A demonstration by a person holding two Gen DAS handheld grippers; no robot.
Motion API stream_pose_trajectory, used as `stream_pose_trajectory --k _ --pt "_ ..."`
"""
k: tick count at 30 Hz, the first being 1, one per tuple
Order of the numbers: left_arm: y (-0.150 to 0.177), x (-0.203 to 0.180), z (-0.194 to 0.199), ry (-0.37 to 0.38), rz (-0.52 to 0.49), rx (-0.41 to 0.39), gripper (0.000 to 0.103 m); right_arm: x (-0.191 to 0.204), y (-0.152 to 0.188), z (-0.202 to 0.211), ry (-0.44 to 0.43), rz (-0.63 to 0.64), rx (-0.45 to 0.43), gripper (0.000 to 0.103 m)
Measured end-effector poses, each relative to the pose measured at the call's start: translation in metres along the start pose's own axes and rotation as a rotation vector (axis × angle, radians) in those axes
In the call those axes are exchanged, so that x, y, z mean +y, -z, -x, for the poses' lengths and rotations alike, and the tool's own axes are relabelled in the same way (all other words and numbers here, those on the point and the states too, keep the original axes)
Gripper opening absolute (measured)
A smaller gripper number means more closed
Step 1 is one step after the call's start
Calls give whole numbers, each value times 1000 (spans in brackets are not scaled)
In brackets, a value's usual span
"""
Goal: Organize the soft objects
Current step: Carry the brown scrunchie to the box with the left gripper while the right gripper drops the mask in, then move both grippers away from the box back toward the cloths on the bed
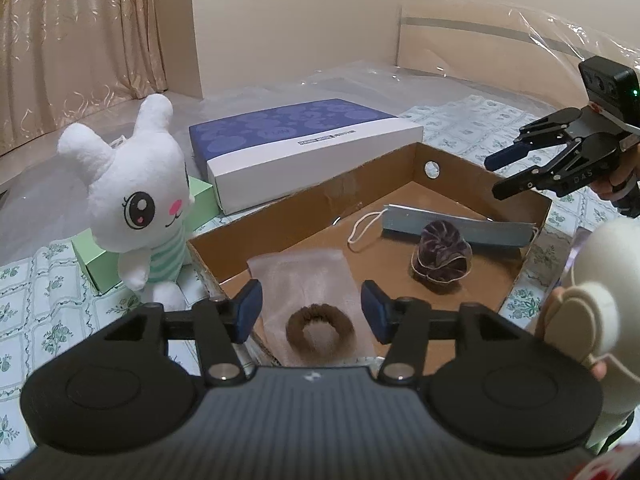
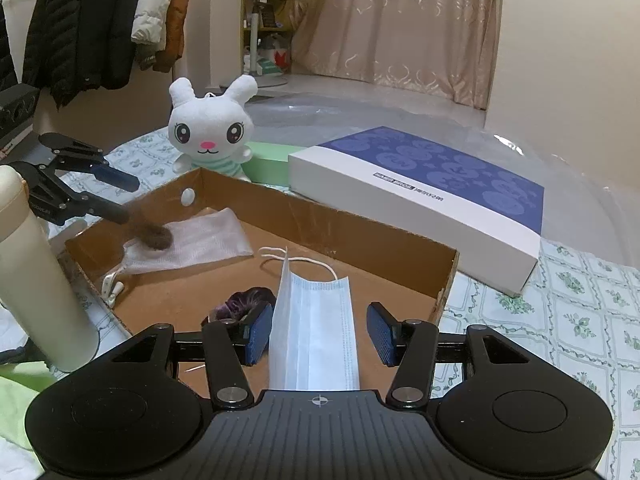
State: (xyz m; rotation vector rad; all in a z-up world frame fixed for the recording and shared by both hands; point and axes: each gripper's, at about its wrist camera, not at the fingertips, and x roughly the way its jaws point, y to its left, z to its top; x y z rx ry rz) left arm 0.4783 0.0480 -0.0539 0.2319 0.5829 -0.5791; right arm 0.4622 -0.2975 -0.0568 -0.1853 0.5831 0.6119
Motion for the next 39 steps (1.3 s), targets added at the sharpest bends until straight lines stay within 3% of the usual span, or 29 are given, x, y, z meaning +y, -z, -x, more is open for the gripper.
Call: stream_pose_trajectory --k 8,17,28,39 --pt "7 7 15 -51 50 17 51 4 1 15 17 -11 -5 53" --pt "23 4 76 -146 187 39 51 20 10 64 46 -106 -27 53" --pt "47 -41 177 -264 286 57 51 63 21 146 49 -225 -97 53" --pt "75 -94 258 -372 393 55 51 125 51 192 33 -279 -111 53"
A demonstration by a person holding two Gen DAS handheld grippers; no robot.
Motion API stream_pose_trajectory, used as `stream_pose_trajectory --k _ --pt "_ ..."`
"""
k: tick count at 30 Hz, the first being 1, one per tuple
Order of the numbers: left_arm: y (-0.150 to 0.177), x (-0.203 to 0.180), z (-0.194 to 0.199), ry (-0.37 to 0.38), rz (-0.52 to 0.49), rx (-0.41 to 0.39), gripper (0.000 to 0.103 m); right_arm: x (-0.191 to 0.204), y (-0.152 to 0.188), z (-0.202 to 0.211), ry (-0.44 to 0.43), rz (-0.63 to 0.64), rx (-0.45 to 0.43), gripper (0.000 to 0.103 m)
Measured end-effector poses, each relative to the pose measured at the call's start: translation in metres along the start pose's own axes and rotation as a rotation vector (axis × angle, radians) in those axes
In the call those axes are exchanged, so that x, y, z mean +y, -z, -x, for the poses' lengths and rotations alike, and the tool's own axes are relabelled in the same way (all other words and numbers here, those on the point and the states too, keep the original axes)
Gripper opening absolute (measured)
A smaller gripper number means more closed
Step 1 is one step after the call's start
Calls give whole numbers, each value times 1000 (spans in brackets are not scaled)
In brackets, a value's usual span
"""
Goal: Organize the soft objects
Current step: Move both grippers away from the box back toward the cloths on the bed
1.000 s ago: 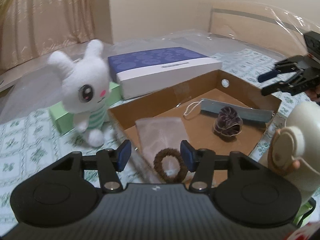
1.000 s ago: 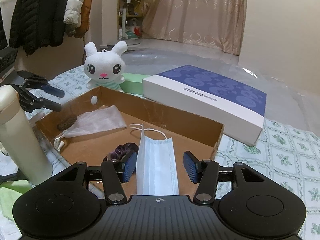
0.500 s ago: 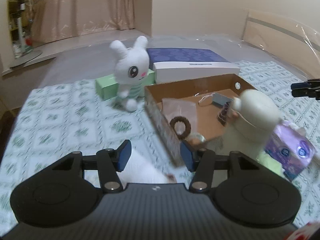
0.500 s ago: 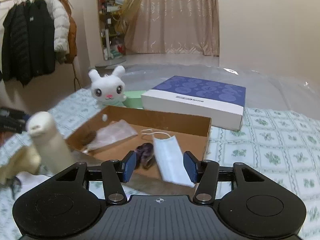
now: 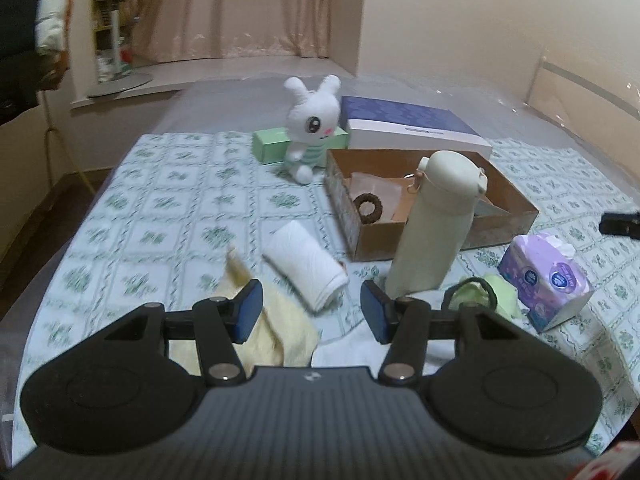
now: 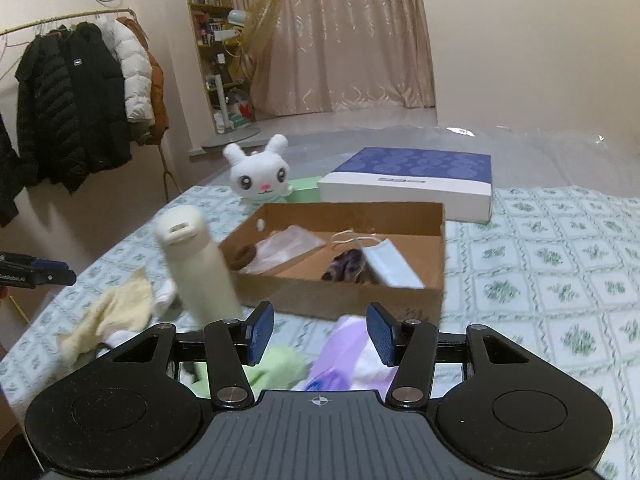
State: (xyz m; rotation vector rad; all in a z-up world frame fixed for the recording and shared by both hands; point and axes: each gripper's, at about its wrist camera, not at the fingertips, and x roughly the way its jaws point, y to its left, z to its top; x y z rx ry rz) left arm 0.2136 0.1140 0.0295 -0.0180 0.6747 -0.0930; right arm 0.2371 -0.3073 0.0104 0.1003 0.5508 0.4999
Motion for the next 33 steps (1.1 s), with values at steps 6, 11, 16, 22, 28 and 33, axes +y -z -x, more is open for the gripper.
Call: stream_pose_trajectory --k 6,11,16,22,28,33 --pt "23 -11 34 -63 11 -24 51 30 23 18 -14 -1 -6 53" --pt "41 -24 53 -81 18 -35 51 53 41 26 -30 -10 0 53" --pt "58 -36 65 -99 26 -47 51 69 57 30 -53 -33 16 53" --pt "75 -42 71 -114 42 -44 51 82 71 30 -57 -48 40 53" --pt "89 -46 67 -114 60 -19 51 96 83 21 -52 -25 76 53" --pt "98 -51 61 -115 53 -5 51 108 94 13 -40 27 111 53"
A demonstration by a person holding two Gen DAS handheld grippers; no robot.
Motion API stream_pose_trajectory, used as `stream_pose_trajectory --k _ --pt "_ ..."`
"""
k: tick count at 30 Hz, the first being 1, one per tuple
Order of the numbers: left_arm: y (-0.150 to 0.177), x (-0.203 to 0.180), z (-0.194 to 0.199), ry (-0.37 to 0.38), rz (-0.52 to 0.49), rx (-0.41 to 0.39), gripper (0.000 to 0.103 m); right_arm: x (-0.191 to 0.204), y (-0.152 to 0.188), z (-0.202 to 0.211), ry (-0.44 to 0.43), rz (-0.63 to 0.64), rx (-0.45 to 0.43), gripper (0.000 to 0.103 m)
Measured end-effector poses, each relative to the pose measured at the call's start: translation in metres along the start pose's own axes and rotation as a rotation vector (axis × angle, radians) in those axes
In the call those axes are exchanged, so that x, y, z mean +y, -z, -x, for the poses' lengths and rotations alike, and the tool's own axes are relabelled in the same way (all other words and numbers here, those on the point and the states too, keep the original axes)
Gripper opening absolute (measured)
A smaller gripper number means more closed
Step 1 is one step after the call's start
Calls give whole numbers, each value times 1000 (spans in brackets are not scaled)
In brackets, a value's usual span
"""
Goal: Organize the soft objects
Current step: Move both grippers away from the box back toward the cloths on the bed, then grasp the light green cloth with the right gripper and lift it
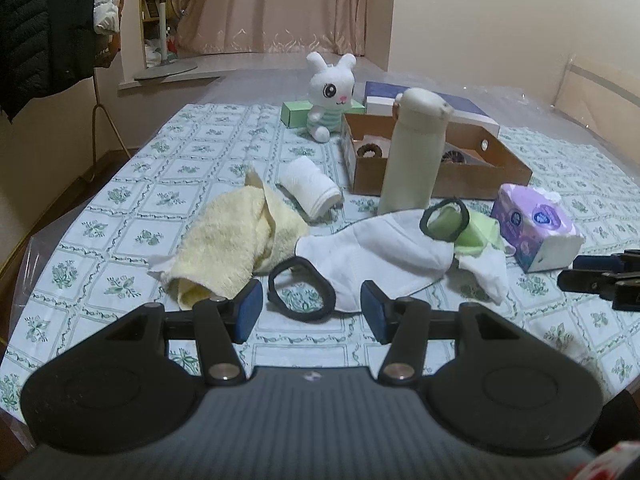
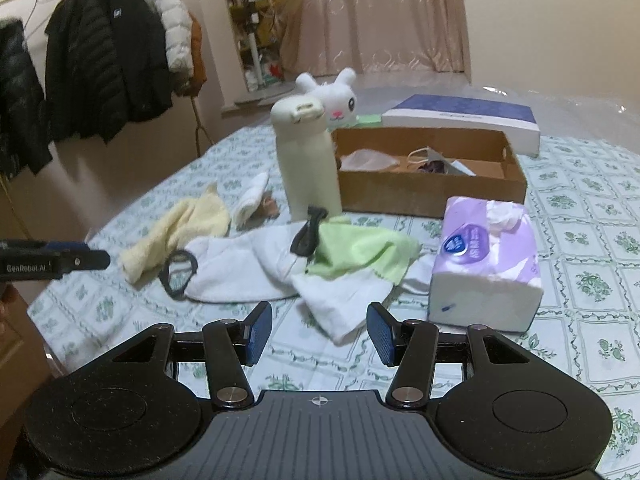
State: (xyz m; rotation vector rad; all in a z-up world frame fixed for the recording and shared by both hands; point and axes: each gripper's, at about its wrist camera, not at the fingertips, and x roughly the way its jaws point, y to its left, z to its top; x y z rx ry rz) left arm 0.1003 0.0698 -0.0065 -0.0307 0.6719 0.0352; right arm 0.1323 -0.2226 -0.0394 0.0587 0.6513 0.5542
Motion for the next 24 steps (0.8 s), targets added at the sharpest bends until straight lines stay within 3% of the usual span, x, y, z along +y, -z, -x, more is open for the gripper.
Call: stream_pose_trajectory --k 13,24 --pt "8 -12 -17 -2 -36 12 51 17 14 -27 74 128 45 53" --pt "10 -9 -37 -50 -54 18 51 19 9 -65 138 249 72 53"
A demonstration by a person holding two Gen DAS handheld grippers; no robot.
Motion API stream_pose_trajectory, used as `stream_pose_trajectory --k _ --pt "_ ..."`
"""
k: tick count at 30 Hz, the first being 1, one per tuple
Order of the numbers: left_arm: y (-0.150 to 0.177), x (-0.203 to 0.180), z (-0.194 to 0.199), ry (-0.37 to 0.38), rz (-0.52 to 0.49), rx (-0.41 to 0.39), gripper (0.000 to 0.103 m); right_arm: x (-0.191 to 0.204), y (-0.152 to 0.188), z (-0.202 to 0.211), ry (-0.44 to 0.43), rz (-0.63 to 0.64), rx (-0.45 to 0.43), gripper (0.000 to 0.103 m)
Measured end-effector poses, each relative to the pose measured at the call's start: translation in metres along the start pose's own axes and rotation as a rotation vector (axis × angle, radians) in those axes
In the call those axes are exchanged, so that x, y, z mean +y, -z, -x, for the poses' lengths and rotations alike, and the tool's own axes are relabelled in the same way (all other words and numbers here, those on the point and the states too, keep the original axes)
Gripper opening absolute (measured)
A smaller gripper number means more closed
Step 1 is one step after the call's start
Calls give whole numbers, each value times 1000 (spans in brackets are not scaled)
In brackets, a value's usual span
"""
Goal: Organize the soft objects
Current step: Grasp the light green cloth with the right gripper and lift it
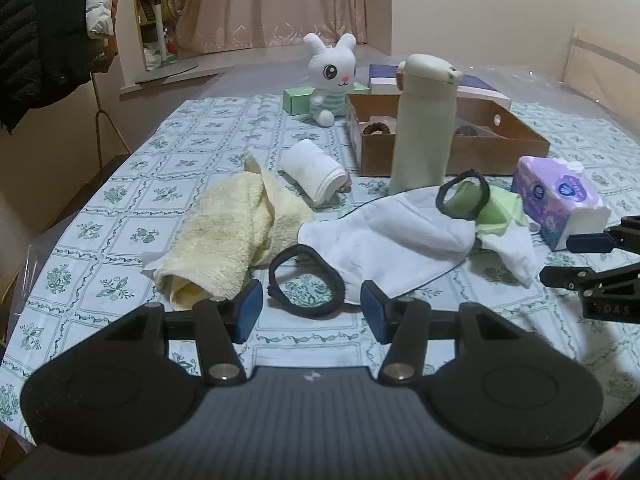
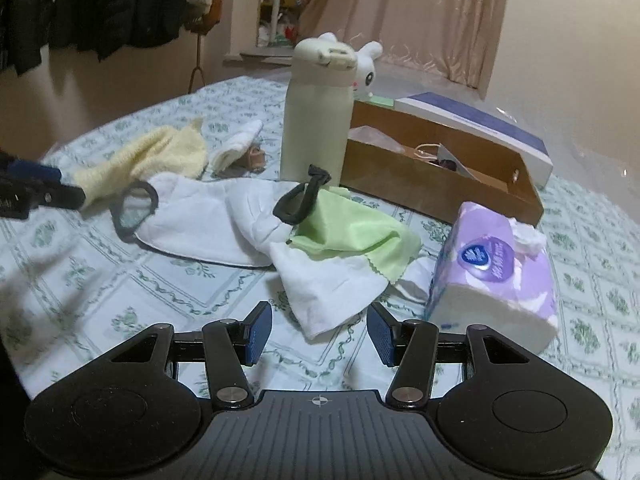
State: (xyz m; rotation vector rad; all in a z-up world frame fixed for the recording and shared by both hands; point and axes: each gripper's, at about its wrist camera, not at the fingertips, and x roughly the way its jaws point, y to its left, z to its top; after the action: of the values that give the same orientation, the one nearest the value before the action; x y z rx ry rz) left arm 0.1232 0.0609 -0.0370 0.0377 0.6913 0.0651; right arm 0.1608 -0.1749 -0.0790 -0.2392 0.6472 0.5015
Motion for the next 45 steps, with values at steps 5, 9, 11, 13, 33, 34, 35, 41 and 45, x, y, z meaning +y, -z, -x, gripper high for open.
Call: stream_pose_trajectory --k 5,9,11,13,33,34,35,41,45 --pt "1 0 -8 7 1 6 51 3 -1 -22 15 38 3 53" --pt "2 -1 -13 13 -5 8 51 5 -3 -39 37 72 -4 53" --pt "2 -1 -15 13 -5 8 51 4 -4 -44 35 78 -9 52" --pt "2 -1 -15 12 -5 11 51 0 -4 -45 26 62 -25 35" --pt "-7 15 -28 -40 -13 -15 51 -6 -24 -41 23 75 -57 55" --pt "-7 16 -29 -42 -12 -16 51 -3 -24 -48 31 92 -55 55" --pt "-8 17 -30 -43 -11 -16 51 -2 -23 -53 35 101 -55 55" --pt "-6 21 -31 -50 -8 -12 51 -17 -27 -61 31 22 -80 1" --pt "-5 23 -29 -53 -1 -15 51 -35 -33 -28 7 -83 -165 1"
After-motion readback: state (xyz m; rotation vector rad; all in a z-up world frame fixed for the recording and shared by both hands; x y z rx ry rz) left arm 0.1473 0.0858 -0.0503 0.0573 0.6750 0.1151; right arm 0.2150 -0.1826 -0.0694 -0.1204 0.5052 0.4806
